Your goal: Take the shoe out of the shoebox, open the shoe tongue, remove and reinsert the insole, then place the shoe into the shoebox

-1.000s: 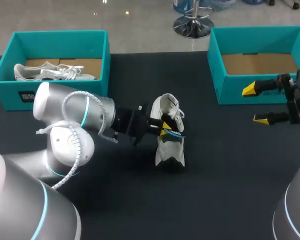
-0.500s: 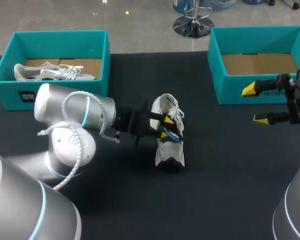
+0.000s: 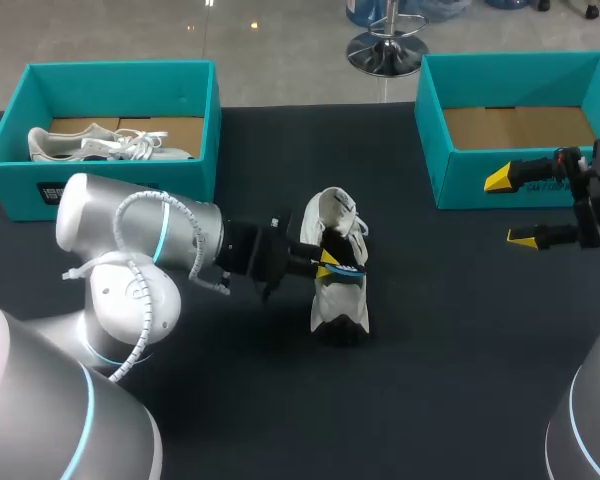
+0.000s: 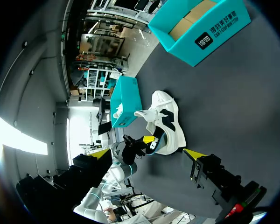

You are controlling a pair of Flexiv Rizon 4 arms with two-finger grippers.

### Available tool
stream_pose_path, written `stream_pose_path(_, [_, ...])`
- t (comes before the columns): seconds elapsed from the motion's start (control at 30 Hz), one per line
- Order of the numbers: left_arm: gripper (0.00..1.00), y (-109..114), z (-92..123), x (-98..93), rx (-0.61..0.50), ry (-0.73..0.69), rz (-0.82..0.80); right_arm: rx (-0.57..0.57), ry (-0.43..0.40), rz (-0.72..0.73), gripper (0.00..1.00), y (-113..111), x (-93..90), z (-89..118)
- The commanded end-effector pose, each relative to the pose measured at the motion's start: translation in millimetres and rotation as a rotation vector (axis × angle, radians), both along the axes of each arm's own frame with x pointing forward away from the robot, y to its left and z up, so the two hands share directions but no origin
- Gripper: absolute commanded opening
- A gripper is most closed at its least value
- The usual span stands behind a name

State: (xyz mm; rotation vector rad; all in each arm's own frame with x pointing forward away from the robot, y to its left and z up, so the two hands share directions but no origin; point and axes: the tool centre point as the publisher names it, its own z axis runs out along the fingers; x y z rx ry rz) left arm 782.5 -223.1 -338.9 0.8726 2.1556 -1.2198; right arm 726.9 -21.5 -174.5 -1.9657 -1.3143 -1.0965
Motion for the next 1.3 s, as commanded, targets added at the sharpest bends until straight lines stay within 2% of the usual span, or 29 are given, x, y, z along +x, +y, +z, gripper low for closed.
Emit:
stream_pose_path(0.03, [0.00, -16, -7, 10.0, 0.026, -0.015, 0.008, -0.003, 0.001, -0.003, 1.00, 1, -1.2, 0])
stream_pose_path(0.3, [0.00, -16, -13, 28.4, 0.038, -0.041, 0.040, -0.003, 0.001, -0.003, 1.00, 1, -1.2, 0])
stream_pose_path(0.53, [0.00, -8, -12, 23.8, 0.015, -0.014, 0.056, -0.003, 0.001, -0.003, 1.00, 1, -1.2, 0])
stream_pose_path(0.57, [0.12, -7, -9, 21.6, 0.010, -0.013, 0.055, -0.003, 0.001, -0.003, 1.00, 1, -1.2, 0])
stream_pose_path(0.63, [0.20, -4, -3, 16.9, -0.006, -0.017, 0.052, -0.003, 0.001, -0.003, 1.00, 1, -1.2, 0])
stream_pose_path(0.8, [0.12, 1, 7, 4.7, -0.029, -0.018, 0.042, -0.003, 0.001, -0.003, 1.00, 1, -1.2, 0])
stream_pose_path(0.97, [0.02, -3, 1, -0.5, -0.011, -0.006, 0.022, -0.003, 0.001, -0.003, 1.00, 1, -1.2, 0])
stream_pose_path(1.3, [0.00, -16, -14, 13.9, 0.035, -0.010, 0.022, -0.003, 0.001, -0.003, 1.00, 1, -1.2, 0])
